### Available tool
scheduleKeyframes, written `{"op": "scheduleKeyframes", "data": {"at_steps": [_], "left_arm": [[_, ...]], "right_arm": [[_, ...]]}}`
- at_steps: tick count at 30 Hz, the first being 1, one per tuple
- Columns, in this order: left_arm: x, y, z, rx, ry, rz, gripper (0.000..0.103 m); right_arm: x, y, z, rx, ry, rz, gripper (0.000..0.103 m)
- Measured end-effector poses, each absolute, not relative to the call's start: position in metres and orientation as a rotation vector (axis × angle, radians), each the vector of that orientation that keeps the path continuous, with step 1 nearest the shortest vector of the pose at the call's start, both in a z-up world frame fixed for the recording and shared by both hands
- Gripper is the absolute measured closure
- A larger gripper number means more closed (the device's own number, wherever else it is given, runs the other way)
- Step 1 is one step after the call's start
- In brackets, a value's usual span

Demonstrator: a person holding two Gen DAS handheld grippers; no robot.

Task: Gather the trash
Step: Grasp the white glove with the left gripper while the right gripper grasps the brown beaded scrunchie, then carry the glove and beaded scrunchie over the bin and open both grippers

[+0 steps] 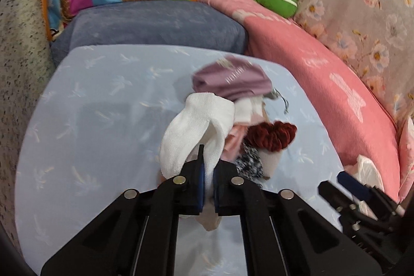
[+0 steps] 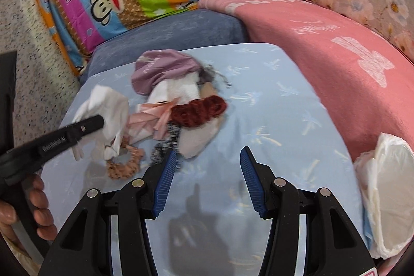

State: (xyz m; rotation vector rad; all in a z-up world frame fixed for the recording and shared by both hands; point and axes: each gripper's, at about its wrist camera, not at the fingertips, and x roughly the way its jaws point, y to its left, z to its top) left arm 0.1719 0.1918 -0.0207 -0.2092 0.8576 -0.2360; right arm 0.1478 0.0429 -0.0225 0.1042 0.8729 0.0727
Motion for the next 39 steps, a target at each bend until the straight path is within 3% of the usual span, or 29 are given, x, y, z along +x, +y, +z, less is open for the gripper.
{"op": "scheduleKeyframes", "data": {"at_steps": [6,15,19,21,25,39], "left_arm": [[0.176,0.217,-0.018,-0.22,0.843,-0.181,0.098],[0.177,0.24,-0.036,-0.229,0.881,-0.148,0.098],[0.177,0.244,-0.042,-0.238,0.895,-0.15,0.098],[0.175,0.244,-0.044,-0.238,0.9,-0.155,0.098],[0.172,0.241,-0.042,-0.235,0.896,-0.169,0.098],[0.148,0.165,0.024,-0.158,0.76,-0.32,0.098]], "right_arm": [[0.169,0.09,-0.038,0.101,0.918,0.199,0.052],[0.203,0.14,-0.083,0.066,1.019,0.251,0.065],[0.214,0.148,-0.104,0.054,1.079,0.245,0.085],[0.213,0.149,-0.103,0.045,1.07,0.246,0.091],[0.209,0.144,-0.084,0.072,1.032,0.246,0.095],[0.166,0.062,0.044,0.181,0.745,0.148,0.095]]}}
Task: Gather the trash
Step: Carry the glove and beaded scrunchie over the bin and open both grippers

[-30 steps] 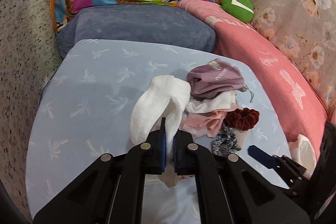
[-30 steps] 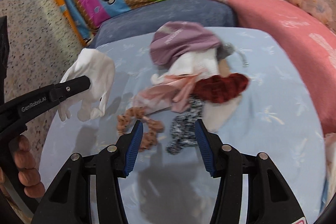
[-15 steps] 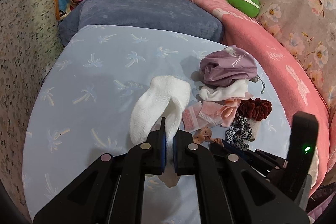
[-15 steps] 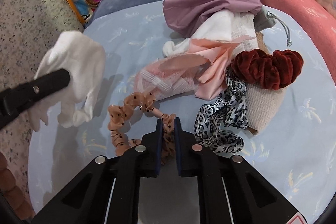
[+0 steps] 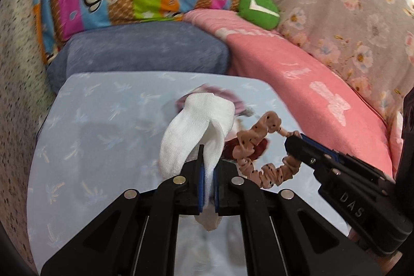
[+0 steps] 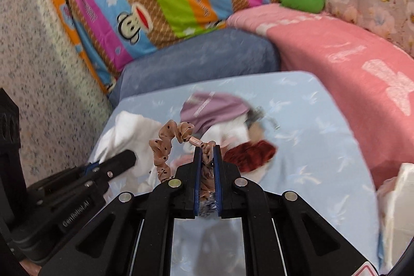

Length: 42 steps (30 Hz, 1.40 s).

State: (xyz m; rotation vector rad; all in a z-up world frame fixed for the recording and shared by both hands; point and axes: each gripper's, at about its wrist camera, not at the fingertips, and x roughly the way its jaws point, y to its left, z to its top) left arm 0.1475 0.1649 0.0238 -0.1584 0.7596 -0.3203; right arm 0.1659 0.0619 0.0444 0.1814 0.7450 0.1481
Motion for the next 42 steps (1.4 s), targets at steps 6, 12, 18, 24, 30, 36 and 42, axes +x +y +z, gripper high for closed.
{"op": "scheduleKeyframes", "data": {"at_steps": [6,12,18,24,30,36,42], "left_arm": [[0.131,0.111,0.049,-0.105,0.708,-0.42,0.098],[0.113,0.054,0.062,-0.046,0.683,-0.52,0.098],[0.095,-0.004,0.067,0.018,0.676,-0.621,0.098],[0.078,-0.061,0.066,0.083,0.68,-0.708,0.098],[0.06,-0.101,0.063,0.138,0.686,-0.771,0.098],[0.049,-0.129,0.059,0.177,0.701,-0.816,0.098],[0.04,-0.153,0.054,0.208,0.717,-0.856,0.096]], "right_arm": [[0.13,-0.003,0.078,0.221,0.661,0.056,0.095],[0.09,-0.07,0.096,0.26,0.603,-0.047,0.095],[0.052,-0.139,0.102,0.303,0.566,-0.157,0.095],[0.016,-0.199,0.095,0.352,0.545,-0.262,0.095],[-0.011,-0.24,0.086,0.392,0.538,-0.336,0.095],[-0.029,-0.265,0.076,0.421,0.54,-0.379,0.095],[-0.04,-0.282,0.069,0.446,0.541,-0.41,0.094]]}}
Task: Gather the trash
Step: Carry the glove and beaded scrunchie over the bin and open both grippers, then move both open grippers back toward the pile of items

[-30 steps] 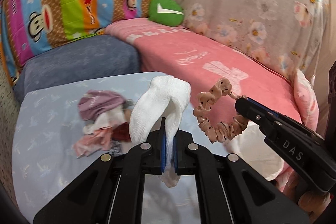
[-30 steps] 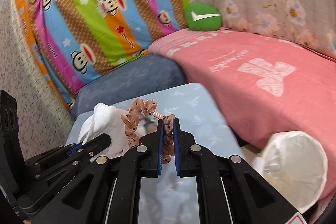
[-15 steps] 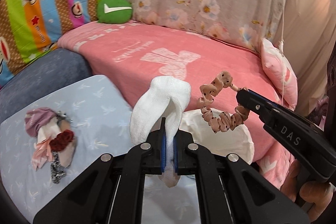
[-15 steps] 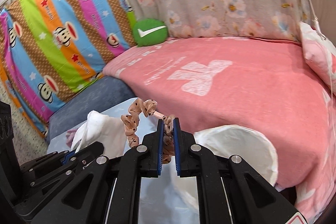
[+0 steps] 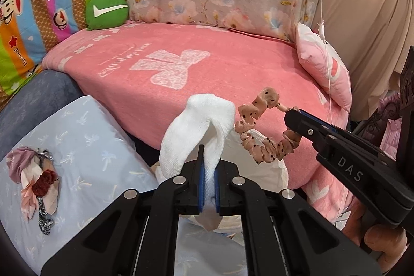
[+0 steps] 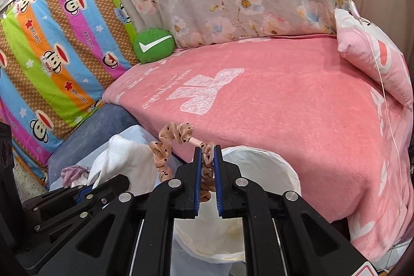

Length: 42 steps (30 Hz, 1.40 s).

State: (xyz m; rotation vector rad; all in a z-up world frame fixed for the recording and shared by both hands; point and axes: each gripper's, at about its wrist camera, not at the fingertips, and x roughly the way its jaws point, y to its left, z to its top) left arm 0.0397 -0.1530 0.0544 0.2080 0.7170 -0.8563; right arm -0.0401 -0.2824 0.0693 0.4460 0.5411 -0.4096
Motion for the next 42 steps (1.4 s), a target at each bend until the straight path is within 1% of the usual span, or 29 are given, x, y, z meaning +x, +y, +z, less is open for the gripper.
{"op": "scheduleKeyframes", "data": {"at_steps": [5,7,9,10,11,12,13,14,18,23,42], "left_arm": [[0.037,-0.169,0.049,0.225,0.735,-0.883,0.096],[0.037,-0.172,0.047,0.23,0.744,-0.886,0.095],[0.037,-0.175,0.045,0.234,0.754,-0.88,0.094],[0.037,-0.177,0.044,0.235,0.755,-0.877,0.086],[0.037,-0.178,0.044,0.236,0.756,-0.871,0.075],[0.037,-0.178,0.044,0.236,0.753,-0.862,0.068],[0.036,-0.178,0.044,0.236,0.746,-0.852,0.053],[0.036,-0.178,0.045,0.237,0.734,-0.839,0.046],[0.039,-0.178,0.044,0.243,0.734,-0.818,0.045],[0.043,-0.174,0.042,0.236,0.744,-0.797,0.045],[0.054,-0.156,0.037,0.206,0.761,-0.75,0.045]], "right_arm": [[-0.045,-0.292,0.064,0.459,0.545,-0.425,0.092],[-0.046,-0.294,0.063,0.46,0.548,-0.428,0.088],[-0.047,-0.296,0.063,0.463,0.548,-0.433,0.088],[-0.047,-0.297,0.062,0.466,0.547,-0.437,0.087],[-0.047,-0.298,0.062,0.469,0.548,-0.439,0.083],[-0.047,-0.299,0.062,0.472,0.547,-0.442,0.081],[-0.047,-0.299,0.061,0.475,0.547,-0.441,0.08],[-0.047,-0.3,0.061,0.476,0.548,-0.441,0.079],[-0.046,-0.3,0.06,0.479,0.547,-0.44,0.079],[-0.045,-0.3,0.059,0.48,0.545,-0.434,0.076],[-0.025,-0.277,0.054,0.453,0.58,-0.376,0.075]]}}
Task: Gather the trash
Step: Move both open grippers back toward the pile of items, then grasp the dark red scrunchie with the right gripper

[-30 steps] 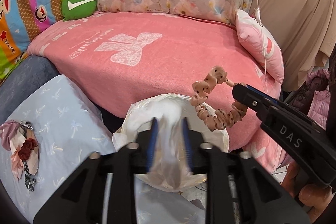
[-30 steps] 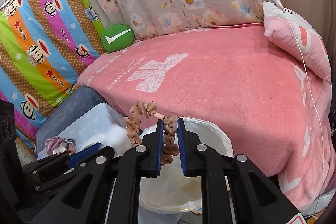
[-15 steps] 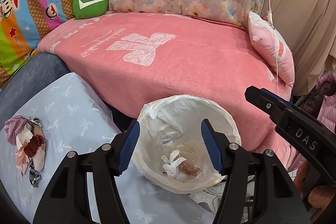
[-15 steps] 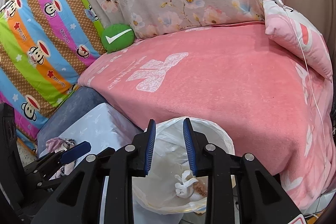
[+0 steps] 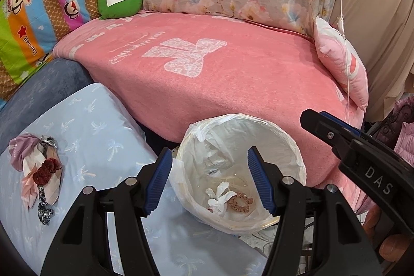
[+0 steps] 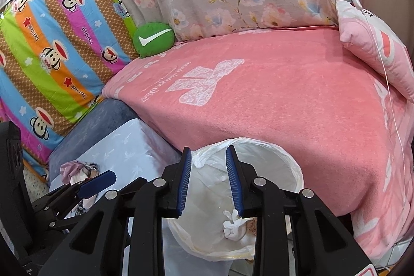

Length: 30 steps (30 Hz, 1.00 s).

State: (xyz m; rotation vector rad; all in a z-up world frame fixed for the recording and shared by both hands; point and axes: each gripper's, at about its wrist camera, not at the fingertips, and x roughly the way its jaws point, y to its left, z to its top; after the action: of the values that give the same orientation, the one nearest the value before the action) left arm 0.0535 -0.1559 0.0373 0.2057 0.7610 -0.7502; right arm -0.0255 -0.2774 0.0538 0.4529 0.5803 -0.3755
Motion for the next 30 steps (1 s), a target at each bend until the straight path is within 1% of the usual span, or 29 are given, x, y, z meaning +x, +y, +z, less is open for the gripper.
{"op": "scheduleKeyframes", "data": {"at_steps": [12,20,21,23,30], "left_arm": [[0.08,-0.107,0.021,0.133,0.81,-0.646,0.045],[0.101,-0.062,0.014,0.073,0.829,-0.561,0.04],[0.104,-0.055,0.012,0.065,0.83,-0.549,0.04],[0.111,-0.042,0.01,0.048,0.834,-0.521,0.036],[0.133,0.01,-0.001,-0.011,0.851,-0.432,0.035]], "right_arm": [[0.004,-0.239,0.044,0.409,0.634,-0.3,0.075],[0.034,-0.201,0.038,0.372,0.673,-0.237,0.074],[0.037,-0.196,0.038,0.368,0.677,-0.23,0.074],[0.045,-0.185,0.036,0.355,0.684,-0.215,0.068],[0.076,-0.144,0.029,0.315,0.723,-0.158,0.067]]}}
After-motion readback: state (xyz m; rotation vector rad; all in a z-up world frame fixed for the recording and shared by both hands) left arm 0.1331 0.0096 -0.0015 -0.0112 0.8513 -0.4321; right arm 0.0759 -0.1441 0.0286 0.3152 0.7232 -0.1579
